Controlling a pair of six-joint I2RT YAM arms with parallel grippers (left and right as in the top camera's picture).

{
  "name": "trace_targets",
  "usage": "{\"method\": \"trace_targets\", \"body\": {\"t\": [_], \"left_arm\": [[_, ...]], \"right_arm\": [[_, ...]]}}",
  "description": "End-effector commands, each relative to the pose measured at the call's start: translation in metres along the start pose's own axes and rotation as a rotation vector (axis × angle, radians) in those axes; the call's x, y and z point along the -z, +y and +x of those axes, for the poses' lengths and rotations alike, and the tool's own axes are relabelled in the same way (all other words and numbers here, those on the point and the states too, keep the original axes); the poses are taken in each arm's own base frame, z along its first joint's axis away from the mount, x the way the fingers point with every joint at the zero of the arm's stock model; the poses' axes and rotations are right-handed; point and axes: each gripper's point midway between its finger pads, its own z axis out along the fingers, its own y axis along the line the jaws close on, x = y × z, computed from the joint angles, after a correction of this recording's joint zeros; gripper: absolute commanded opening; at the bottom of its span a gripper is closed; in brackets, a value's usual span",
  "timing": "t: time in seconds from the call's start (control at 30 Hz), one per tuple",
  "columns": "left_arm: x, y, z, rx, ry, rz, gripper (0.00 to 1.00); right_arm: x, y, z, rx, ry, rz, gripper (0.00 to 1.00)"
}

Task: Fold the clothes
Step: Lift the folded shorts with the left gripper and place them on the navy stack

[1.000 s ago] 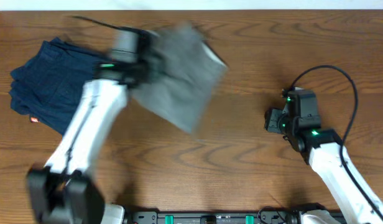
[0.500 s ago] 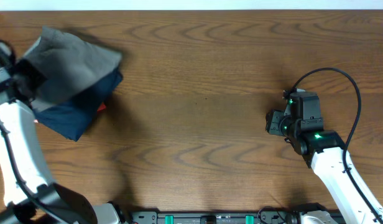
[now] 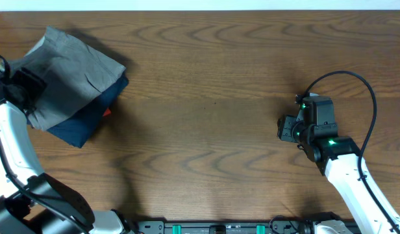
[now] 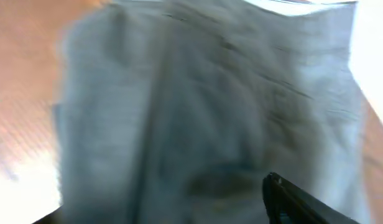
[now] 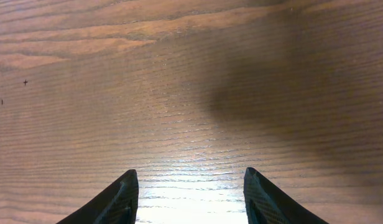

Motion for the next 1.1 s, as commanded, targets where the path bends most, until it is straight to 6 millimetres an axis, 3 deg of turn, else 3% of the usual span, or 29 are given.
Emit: {"method": "trace_targets", "body": {"t": [0.0, 0.2, 0.27, 0.33, 0.47, 0.6, 0.9, 1.0, 1.07], "left_arm": [[0.051, -0.053, -0.003, -0.018, -0.022, 0.262, 0.77], [0.133, -0.081, -0.030, -0.052, -0.252, 0.375, 0.77], [0.145, -0.084, -0.037, -0.056, -0.305, 0.384, 0.77], [0.140, -0.084, -0.039, -0.030, -0.296, 0.386, 0.77], [0.107, -0.079, -0.042, -0.011, -0.250, 0.359, 0.77], [0.051, -0.052, -0.043, 0.036, -0.187, 0.234, 0.77], [-0.075, 0.025, 0.023, 0.177, 0.178, 0.009, 0.77], [-0.099, 0.040, 0.045, 0.207, 0.268, -0.025, 0.78], [-0.105, 0.036, 0.052, 0.217, 0.302, 0.008, 0.77]], "right_arm": [[0.004, -0.002, -0.009, 0.012, -0.028, 0.014, 0.54], [0.004, -0.003, -0.010, 0.016, -0.029, 0.017, 0.53], [0.004, -0.003, -0.010, 0.015, -0.029, 0.017, 0.54], [0.004, -0.003, -0.009, 0.015, -0.029, 0.017, 0.53], [0.004, -0.003, -0.008, 0.015, -0.024, 0.019, 0.54], [0.004, -0.004, -0.005, 0.015, -0.011, 0.023, 0.54], [0.004, -0.007, 0.002, 0.015, 0.018, 0.032, 0.54], [0.004, -0.007, 0.003, 0.015, 0.021, 0.034, 0.54], [0.004, -0.007, 0.003, 0.015, 0.021, 0.034, 0.55]]}}
